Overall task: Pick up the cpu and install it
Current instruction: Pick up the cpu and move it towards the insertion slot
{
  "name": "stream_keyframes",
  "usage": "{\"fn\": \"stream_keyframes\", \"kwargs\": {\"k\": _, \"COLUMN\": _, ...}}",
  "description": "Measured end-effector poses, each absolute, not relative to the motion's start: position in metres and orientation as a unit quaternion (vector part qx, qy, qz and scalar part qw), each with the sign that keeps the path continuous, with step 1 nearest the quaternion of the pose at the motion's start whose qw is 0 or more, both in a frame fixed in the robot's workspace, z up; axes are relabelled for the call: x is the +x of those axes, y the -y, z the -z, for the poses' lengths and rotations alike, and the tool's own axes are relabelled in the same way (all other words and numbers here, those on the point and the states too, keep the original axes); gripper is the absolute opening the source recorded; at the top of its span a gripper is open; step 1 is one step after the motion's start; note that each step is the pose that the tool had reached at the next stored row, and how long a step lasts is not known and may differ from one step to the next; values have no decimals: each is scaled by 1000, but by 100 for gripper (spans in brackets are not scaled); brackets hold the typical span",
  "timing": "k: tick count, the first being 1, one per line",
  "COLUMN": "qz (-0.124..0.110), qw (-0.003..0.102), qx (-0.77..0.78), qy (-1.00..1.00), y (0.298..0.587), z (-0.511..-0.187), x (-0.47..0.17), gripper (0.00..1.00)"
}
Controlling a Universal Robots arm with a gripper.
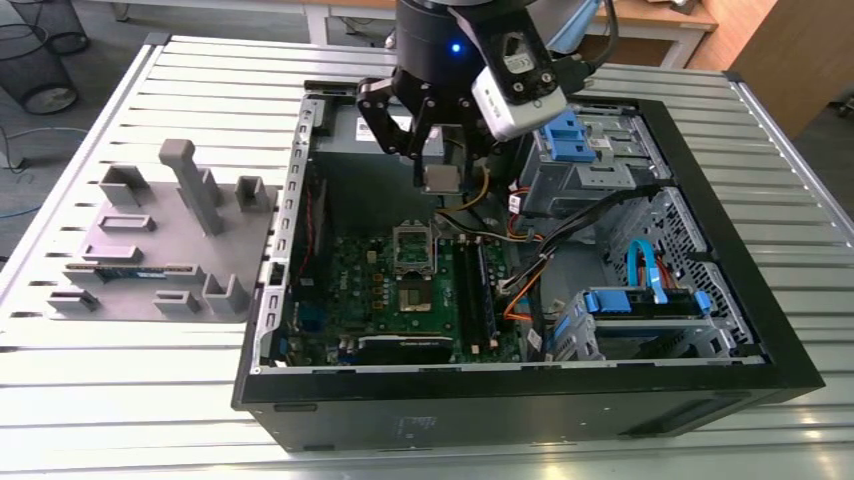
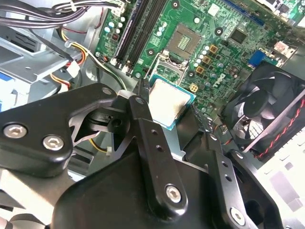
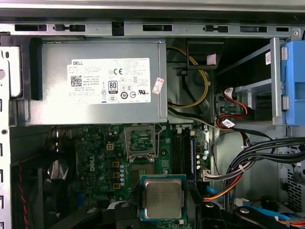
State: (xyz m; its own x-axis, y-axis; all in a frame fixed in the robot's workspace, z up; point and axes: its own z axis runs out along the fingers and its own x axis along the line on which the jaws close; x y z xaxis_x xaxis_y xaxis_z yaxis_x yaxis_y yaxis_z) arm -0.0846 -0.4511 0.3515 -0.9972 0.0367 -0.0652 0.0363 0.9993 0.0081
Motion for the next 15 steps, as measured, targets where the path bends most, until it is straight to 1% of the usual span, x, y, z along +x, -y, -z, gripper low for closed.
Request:
{"fn": "stream_keyframes", "kwargs": {"k": 6, "qz": -3, "qw": 33, "qx": 18, "qy": -999, "y": 451, "z": -351, "x": -86, "gripper": 47}}
{"fn": "stream_keyframes", "kwargs": {"k": 15, "qz": -3, "qw": 28, "qx": 18, "qy": -999, "y": 451, "z": -351, "x": -86, "gripper": 47}}
